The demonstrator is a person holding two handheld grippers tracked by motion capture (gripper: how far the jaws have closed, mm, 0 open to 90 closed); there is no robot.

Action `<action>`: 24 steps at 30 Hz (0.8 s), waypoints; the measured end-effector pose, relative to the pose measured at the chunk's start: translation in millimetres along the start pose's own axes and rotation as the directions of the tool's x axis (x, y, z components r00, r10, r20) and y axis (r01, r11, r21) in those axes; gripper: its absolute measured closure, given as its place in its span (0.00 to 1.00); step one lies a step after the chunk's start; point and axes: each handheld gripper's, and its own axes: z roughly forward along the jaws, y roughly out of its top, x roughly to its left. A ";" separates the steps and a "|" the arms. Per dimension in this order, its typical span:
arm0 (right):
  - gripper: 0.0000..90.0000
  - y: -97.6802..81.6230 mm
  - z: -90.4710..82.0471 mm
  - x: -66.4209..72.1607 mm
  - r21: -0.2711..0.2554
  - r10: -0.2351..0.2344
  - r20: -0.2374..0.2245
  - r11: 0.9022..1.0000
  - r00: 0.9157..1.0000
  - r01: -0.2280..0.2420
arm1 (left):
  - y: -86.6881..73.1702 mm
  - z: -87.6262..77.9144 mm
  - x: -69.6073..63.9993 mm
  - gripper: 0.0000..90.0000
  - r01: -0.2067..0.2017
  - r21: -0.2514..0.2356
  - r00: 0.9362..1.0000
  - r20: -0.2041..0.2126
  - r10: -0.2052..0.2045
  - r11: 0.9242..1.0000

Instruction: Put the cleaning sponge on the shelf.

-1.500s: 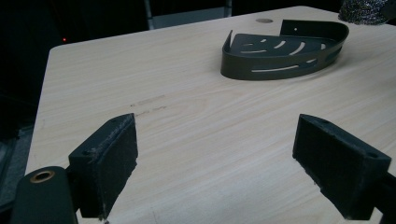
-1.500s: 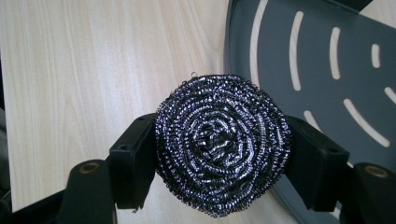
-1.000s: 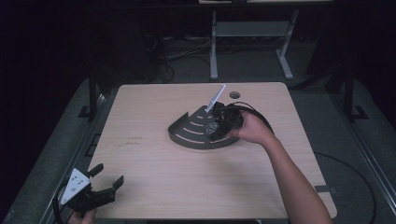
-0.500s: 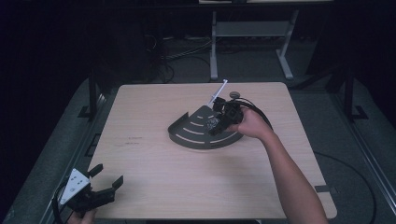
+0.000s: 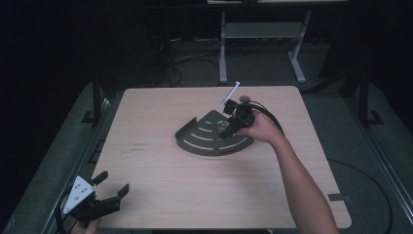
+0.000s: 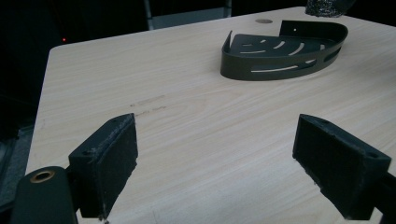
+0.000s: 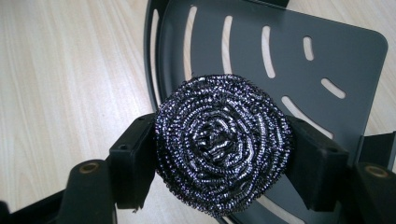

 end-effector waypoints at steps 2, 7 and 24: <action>0.34 0.0 1.4 -1.8 0.003 0.007 0.002 1.000 1.000 -0.007 | 0.0 -0.3 0.3 0.15 0.001 -0.004 1.000 0.001 -0.001 1.000; 0.34 -1.5 6.0 -6.9 0.011 0.025 0.000 1.000 1.000 -0.025 | 0.0 0.2 -0.3 0.15 -0.001 -0.002 1.000 0.002 0.001 1.000; 0.34 1.4 33.1 -14.9 0.045 0.064 0.009 0.997 0.998 -0.064 | -0.1 -1.2 0.9 0.15 -0.002 -0.001 1.000 0.004 0.002 1.000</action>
